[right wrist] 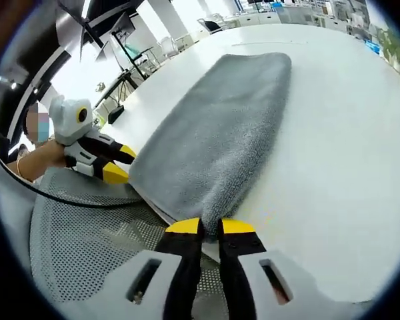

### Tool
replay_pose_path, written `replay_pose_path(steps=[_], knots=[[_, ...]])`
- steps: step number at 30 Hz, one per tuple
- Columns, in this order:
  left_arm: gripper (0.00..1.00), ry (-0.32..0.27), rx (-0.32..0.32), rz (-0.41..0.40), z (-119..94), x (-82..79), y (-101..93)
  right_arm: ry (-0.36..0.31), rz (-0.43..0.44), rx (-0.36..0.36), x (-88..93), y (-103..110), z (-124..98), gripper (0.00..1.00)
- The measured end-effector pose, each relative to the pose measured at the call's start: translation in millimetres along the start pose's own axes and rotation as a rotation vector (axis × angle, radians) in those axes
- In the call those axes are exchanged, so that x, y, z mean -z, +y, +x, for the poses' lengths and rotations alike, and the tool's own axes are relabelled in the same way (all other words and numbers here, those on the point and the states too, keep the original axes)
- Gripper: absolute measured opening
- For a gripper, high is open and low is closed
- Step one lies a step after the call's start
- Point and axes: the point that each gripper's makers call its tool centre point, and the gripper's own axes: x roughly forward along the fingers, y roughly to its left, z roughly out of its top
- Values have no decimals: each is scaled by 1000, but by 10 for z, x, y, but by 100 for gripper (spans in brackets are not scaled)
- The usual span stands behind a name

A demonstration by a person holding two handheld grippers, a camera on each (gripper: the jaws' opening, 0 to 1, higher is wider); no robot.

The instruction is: Fold the towel on the table until its edges align and the towel forms a compact rectangular stack.

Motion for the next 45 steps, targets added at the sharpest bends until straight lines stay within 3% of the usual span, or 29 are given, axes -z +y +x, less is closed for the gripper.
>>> replay_pose_path(steps=[4, 11, 15, 19, 21, 25, 28, 30, 32, 33, 37, 40, 45], knots=[[24, -12, -1, -14, -12, -27, -42, -14, 64, -10, -97, -12, -41, 2], [27, 16, 1, 83, -35, 37, -120, -85, 148, -40, -261, 47, -159, 1], [27, 12, -94, 246, -118, -63, -90, -125, 165, -53, -429, 165, -244, 1], [34, 30, -148, 386, -161, -117, -62, -161, 176, -66, -590, 248, -277, 1], [36, 2, -125, 430, -192, -253, -236, -178, 181, -79, -685, 314, -290, 1], [36, -26, -120, 541, -190, -415, -346, -202, 185, -91, -795, 379, -314, 1], [35, -43, -69, 531, -97, -472, -506, -217, 183, -99, -847, 416, -331, 1], [37, 1, -69, 553, 11, -438, -540, -224, 186, -104, -873, 453, -357, 1], [39, 94, -100, 673, 72, -360, -468, -229, 188, -105, -891, 438, -355, 1], [42, 133, -110, 691, 90, -325, -441, -231, 188, -105, -895, 453, -368, 1], [42, 150, -115, 683, 196, -408, -473, -239, 202, -110, -919, 451, -375, 1], [41, 176, -160, 687, 307, -408, -380, -239, 200, -106, -922, 450, -383, 1], [37, 242, -233, 779, 388, -376, -293, -248, 206, -109, -945, 449, -400, 1]])
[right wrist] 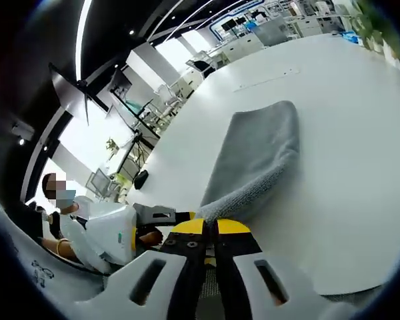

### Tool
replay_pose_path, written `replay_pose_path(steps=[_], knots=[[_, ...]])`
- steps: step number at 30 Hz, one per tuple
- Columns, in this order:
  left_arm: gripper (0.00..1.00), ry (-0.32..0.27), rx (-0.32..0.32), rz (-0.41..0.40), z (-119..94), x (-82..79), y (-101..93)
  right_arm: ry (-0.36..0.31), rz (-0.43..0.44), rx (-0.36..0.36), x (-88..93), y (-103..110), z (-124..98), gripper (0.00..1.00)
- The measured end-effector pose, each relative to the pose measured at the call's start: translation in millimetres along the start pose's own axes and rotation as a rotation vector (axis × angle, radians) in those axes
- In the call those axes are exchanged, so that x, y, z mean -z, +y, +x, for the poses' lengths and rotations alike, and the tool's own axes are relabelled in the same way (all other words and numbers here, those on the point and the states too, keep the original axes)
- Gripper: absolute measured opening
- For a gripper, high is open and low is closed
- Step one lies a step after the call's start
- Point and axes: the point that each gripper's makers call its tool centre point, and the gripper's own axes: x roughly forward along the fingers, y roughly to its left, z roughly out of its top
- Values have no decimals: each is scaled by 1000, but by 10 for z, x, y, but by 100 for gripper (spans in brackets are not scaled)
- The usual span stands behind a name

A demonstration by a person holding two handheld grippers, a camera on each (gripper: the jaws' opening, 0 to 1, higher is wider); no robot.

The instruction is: Fold the towel on the table until its edges align and the towel forms a compact rectangular stack.

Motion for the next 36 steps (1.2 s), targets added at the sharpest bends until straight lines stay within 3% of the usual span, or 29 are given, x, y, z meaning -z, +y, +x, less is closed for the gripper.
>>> replay_pose_path(steps=[5, 8, 14, 16, 21, 25, 31, 33, 36], knots=[[23, -40, 3, -52, -77, -14, 64, 10, -47, 25, 37, -83, -15, 1], [8, -83, 10, -43, -91, -39, 104, 31, -91, 33, 116, -133, -27, 2], [6, -104, 64, -121, -91, -25, 154, 12, -157, 9, 147, -185, -76, 4], [6, -115, 81, -123, -135, -55, 174, 10, -227, 20, 146, -159, -120, 5], [6, -141, 115, -172, -180, -76, 214, 70, -456, 68, 215, -200, -186, 9], [6, -136, 126, -222, -228, -87, 291, 81, -476, 58, 252, -197, -187, 17], [6, -163, 142, -276, -346, -181, 386, 107, -626, 83, 329, -249, -241, 29], [6, -168, 152, -295, -353, -187, 418, 143, -682, 93, 419, -346, -193, 32], [6, -175, 162, -333, -387, -217, 451, 175, -741, 86, 525, -320, -120, 36]])
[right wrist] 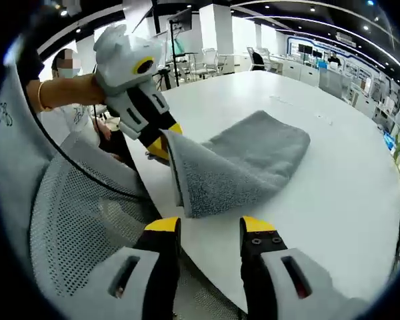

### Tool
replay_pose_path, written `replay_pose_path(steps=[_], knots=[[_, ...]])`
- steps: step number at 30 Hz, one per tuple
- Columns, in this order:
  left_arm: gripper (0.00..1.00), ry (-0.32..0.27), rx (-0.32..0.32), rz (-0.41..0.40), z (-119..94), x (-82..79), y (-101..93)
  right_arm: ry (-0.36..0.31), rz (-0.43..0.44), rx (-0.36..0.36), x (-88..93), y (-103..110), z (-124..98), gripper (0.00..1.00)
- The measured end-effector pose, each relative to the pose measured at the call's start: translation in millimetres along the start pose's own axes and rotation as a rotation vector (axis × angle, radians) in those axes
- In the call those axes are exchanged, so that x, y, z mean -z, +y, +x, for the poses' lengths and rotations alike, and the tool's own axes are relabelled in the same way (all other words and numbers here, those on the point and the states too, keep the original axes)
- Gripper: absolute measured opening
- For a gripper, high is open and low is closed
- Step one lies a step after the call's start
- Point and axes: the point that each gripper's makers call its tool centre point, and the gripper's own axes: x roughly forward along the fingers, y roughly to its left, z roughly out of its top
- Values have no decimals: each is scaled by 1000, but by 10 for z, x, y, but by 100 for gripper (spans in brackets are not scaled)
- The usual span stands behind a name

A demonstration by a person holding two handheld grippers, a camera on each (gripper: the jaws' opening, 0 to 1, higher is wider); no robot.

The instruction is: Fold the towel on the table until its edges align and the towel forms a compact rectangular stack.

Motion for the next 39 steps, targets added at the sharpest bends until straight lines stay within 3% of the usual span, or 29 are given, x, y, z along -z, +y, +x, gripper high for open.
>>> replay_pose_path(steps=[5, 8, 13, 17, 22, 27, 29, 31, 34, 37, 39], knots=[[6, -9, 18, -73, -65, -74, -24, 40, -108, 62, 57, -18, 175, 50], [6, -18, 35, -100, -93, -77, 12, 21, -301, 171, -26, -157, 222, 53], [6, -28, 55, -132, -168, -141, -37, -83, -340, 199, -265, -218, 219, 54], [6, -61, 69, -162, -202, -228, -56, -112, -403, 187, -340, -176, 234, 51], [6, -93, 78, -216, -226, -294, 13, -106, -284, 166, -223, -154, 303, 53], [6, -124, 96, -261, -274, -391, -8, -57, -321, 195, -132, -184, 342, 55], [6, -135, 107, -292, -262, -404, -9, -53, -325, 233, -168, -238, 394, 54], [6, -137, 114, -297, -255, -403, -18, -92, -245, 254, -257, -262, 435, 56], [6, -138, 119, -298, -265, -398, -53, -132, -205, 318, -377, -368, 378, 57], [6, -134, 113, -299, -267, -363, -27, -169, -219, 355, -483, -438, 242, 52], [6, -133, 115, -299, -269, -351, -42, -190, -208, 339, -524, -427, 185, 42]])
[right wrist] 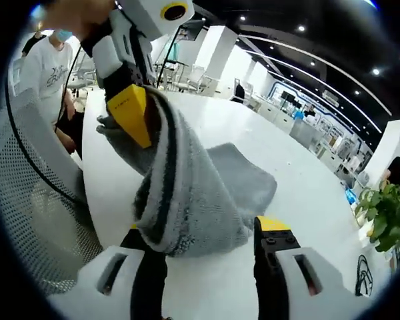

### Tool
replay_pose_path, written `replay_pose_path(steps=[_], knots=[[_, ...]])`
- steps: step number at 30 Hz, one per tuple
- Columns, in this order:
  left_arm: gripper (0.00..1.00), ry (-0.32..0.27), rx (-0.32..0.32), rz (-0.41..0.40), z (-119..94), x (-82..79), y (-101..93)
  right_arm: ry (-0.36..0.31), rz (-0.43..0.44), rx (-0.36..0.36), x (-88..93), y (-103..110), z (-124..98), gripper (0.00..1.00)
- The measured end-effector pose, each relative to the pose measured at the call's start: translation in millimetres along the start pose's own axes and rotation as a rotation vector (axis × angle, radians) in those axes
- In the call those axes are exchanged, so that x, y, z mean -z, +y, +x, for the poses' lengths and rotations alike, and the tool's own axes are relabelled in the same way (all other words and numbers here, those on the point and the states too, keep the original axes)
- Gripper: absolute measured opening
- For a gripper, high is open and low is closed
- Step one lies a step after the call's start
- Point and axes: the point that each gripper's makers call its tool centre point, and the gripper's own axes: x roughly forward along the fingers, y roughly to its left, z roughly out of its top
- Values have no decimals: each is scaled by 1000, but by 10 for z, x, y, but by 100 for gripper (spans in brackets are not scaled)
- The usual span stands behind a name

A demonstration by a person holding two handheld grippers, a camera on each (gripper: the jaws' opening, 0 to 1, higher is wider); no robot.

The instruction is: Fold the towel on the table until its edges align and the towel forms a compact rectangular stack.

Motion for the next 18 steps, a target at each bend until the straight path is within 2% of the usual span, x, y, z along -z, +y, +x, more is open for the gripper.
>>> replay_pose_path(steps=[2, 4, 11, 13, 14, 16, 18], knots=[[7, 2, 4, 1, 10, 17, 2, -8, 9, -14, -23, -4, -42, 30], [7, 9, 1, 1, 22, 36, -1, -8, -8, -27, -44, -2, -94, 23], [7, 27, 0, 26, 28, 92, -30, -64, -57, -47, -198, -5, -199, 18], [7, 36, 2, 34, 47, 140, 1, -91, -75, -82, -273, 34, -221, 10], [7, 40, 2, 39, 48, 158, -18, -77, -57, -141, -263, 114, -217, 7], [7, 51, -2, 57, 54, 192, -21, -68, -15, -140, -242, 93, -210, 6], [8, 53, -5, 87, 74, 241, -20, -49, 56, -177, -199, 114, -205, 5]])
